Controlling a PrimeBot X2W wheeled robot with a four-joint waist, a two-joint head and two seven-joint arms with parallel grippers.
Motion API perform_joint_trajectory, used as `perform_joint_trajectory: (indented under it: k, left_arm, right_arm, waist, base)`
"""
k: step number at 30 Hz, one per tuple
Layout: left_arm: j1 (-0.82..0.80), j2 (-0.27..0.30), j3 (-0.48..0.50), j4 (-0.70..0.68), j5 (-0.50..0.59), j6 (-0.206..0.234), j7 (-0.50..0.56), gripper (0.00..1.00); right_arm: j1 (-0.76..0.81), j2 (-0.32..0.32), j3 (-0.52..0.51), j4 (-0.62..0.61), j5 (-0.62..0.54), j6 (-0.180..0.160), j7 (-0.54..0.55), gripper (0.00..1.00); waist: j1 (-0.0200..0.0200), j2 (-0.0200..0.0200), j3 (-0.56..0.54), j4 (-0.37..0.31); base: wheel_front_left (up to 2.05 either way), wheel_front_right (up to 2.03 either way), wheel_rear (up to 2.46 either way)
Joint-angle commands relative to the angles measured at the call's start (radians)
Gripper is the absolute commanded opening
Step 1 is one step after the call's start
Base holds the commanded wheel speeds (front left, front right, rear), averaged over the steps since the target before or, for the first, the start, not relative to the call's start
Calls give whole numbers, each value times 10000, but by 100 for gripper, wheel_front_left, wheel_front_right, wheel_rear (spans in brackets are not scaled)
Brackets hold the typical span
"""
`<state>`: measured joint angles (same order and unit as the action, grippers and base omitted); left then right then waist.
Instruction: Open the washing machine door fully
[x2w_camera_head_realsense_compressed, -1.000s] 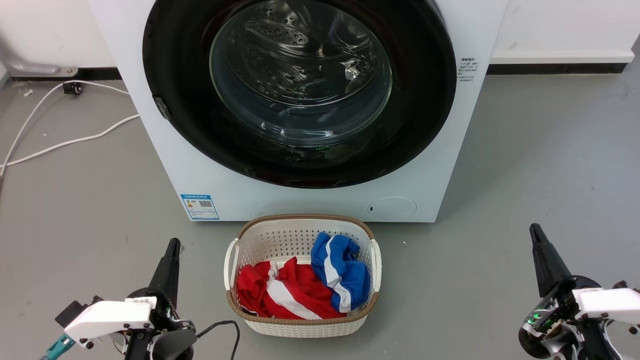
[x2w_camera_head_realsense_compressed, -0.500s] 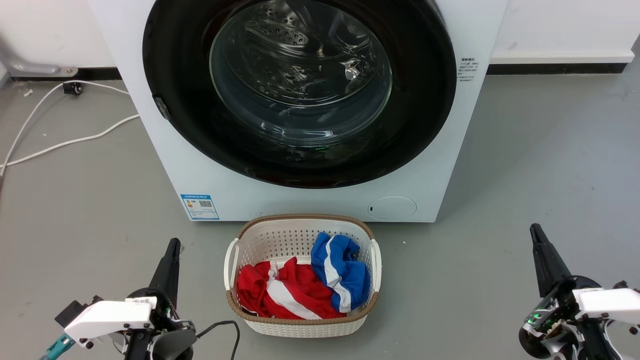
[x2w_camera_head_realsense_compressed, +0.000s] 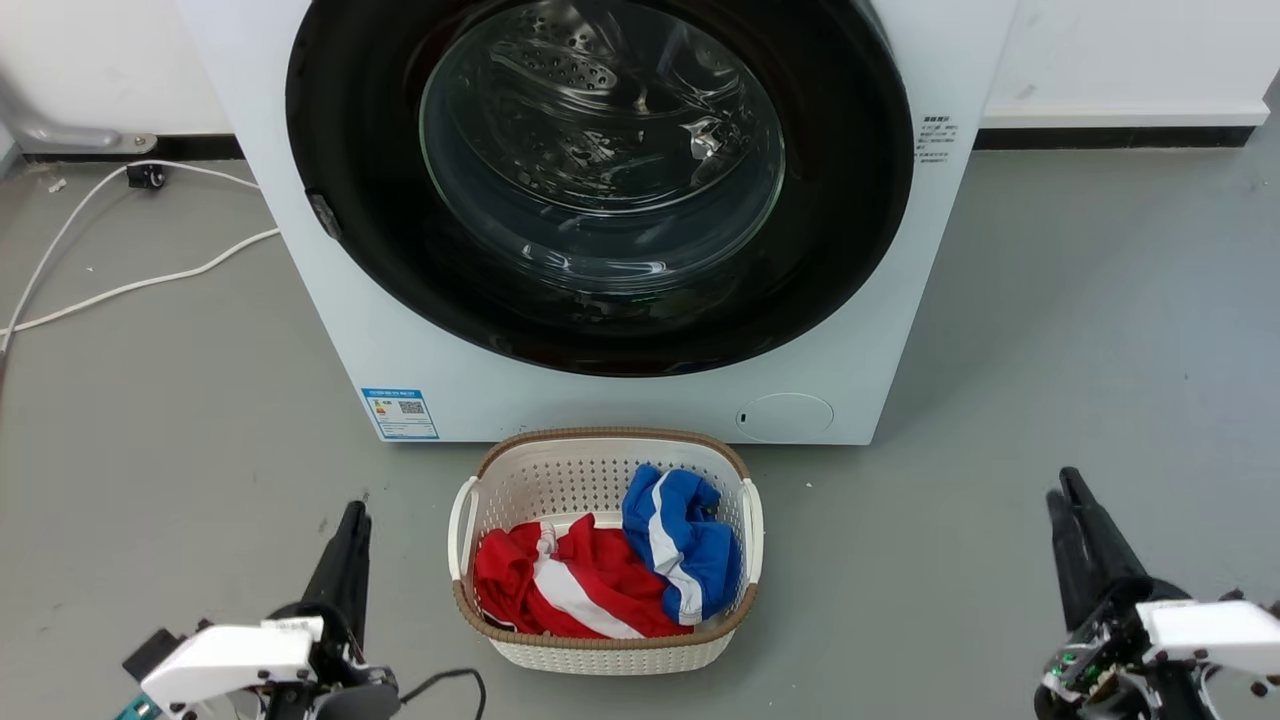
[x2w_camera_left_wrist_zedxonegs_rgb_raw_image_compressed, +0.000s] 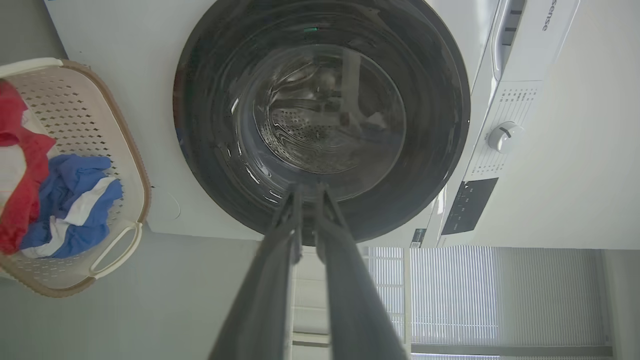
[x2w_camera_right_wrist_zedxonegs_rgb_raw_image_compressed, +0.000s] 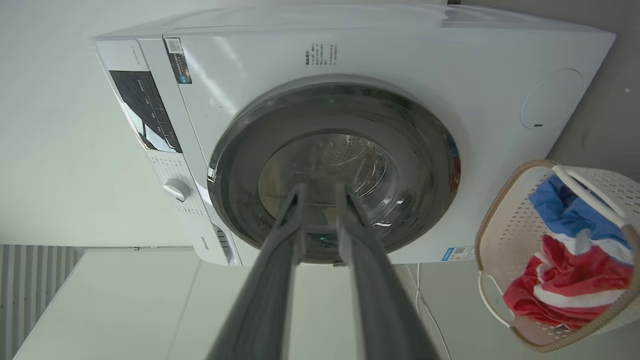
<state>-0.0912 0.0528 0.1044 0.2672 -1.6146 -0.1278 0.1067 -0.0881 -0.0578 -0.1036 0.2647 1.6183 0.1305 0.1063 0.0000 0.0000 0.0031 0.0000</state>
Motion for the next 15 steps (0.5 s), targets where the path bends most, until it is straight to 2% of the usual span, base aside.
perform_joint_trajectory:
  k: [1, 9, 15]
  left_arm:
    - [1, 0, -57, -67, 22, -1, -55, 100]
    - [12, 12, -403, -449, 173, -4, -412, 100]
    - [-15, 124, -668, -727, 1049, -7, -711, 100]
  right_arm:
    - [20, 1, 19, -61, -44, 0, -66, 100]
    - [165, 6, 182, -347, -318, 0, -421, 100]
    - [271, -50, 316, -559, -888, 1, -709, 100]
  waist:
    - [0, 0, 1, -1]
    - [0, 0, 5, 3]
    - [0, 0, 0, -7]
  base:
    - [0, 0, 0]
    - [0, 0, 0]
    - [0, 0, 0]
